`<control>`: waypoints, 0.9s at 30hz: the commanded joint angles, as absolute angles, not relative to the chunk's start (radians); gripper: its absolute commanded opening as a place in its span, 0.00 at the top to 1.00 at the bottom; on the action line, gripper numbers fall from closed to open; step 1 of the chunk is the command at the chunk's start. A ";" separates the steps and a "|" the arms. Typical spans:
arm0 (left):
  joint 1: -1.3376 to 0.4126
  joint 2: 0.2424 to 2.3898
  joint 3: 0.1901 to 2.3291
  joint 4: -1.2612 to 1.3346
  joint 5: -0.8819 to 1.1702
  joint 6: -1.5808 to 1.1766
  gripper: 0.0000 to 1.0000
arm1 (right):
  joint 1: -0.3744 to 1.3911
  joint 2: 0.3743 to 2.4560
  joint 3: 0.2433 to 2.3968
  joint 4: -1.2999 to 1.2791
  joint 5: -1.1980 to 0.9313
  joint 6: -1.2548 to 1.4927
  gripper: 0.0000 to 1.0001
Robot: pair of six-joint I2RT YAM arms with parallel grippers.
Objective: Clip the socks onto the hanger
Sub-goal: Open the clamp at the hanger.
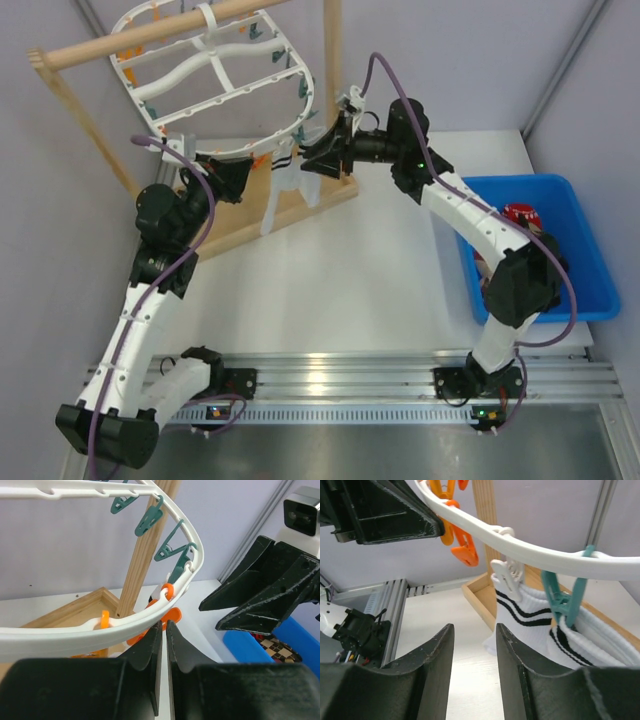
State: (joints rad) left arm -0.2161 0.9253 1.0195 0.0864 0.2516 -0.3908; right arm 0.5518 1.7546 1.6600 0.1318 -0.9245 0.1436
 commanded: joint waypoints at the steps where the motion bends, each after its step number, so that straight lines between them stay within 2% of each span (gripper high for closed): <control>1: -0.218 0.920 1.060 0.103 0.253 -0.394 0.88 | 0.564 1.660 1.623 0.248 -0.972 0.150 0.61; 7: -0.218 0.937 1.071 0.104 0.258 -0.400 0.88 | 0.635 1.625 1.530 0.377 -0.918 0.115 0.47; 10: -0.218 0.946 1.078 0.104 0.259 -0.402 0.88 | 0.687 1.615 1.452 0.449 -0.841 0.069 0.45; 13: -0.218 0.956 1.089 0.101 0.264 -0.406 0.88 | 0.724 1.626 1.361 0.613 -0.749 0.069 0.43; 15: -0.218 0.959 1.097 0.100 0.264 -0.408 0.88 | 0.741 1.638 1.321 0.765 -0.710 0.066 0.36; 19: -0.218 0.959 1.103 0.089 0.253 -0.397 0.87 | 0.790 1.698 1.304 0.896 -0.560 0.067 0.36; 27: -0.218 0.960 1.124 0.063 0.253 -0.387 0.87 | 0.804 1.816 1.370 1.014 -0.451 0.086 0.39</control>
